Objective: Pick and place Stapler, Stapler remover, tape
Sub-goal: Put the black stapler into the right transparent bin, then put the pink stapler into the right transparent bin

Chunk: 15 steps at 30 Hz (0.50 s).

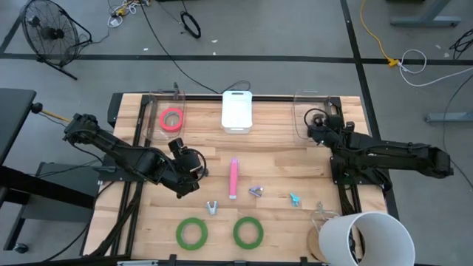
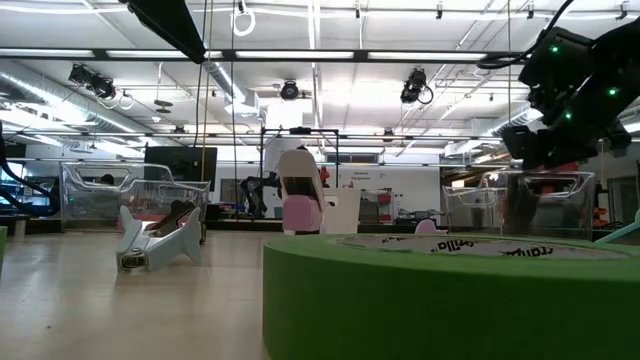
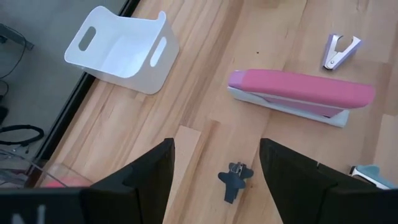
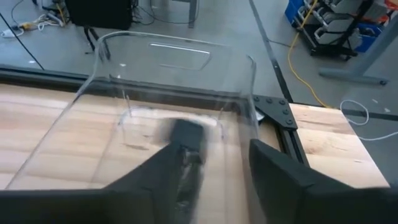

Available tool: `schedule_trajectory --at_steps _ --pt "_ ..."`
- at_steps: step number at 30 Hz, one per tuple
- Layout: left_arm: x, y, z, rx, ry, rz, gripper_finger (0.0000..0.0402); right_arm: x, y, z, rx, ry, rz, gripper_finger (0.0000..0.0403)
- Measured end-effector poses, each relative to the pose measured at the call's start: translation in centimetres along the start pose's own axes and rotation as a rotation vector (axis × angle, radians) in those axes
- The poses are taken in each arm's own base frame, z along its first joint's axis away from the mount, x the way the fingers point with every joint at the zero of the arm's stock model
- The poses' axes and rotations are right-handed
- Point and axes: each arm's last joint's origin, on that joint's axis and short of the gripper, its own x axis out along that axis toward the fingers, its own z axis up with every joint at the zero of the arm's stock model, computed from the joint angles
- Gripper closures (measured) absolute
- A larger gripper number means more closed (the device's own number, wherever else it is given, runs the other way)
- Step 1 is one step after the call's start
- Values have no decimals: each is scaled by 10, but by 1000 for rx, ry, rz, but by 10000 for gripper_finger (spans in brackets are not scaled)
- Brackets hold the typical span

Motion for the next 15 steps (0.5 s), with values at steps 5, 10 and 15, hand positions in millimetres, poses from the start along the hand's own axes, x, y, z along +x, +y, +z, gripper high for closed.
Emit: schedule_trajectory --at_steps 5,10,15 --pt "0 0 0 0 0 0 164 0 2 3 -25 -17 12 186" --pt "0 0 0 0 0 0 164 0 6 7 -20 -49 32 193" --pt "0 0 0 0 0 0 164 -2 15 17 -29 -81 158 206"
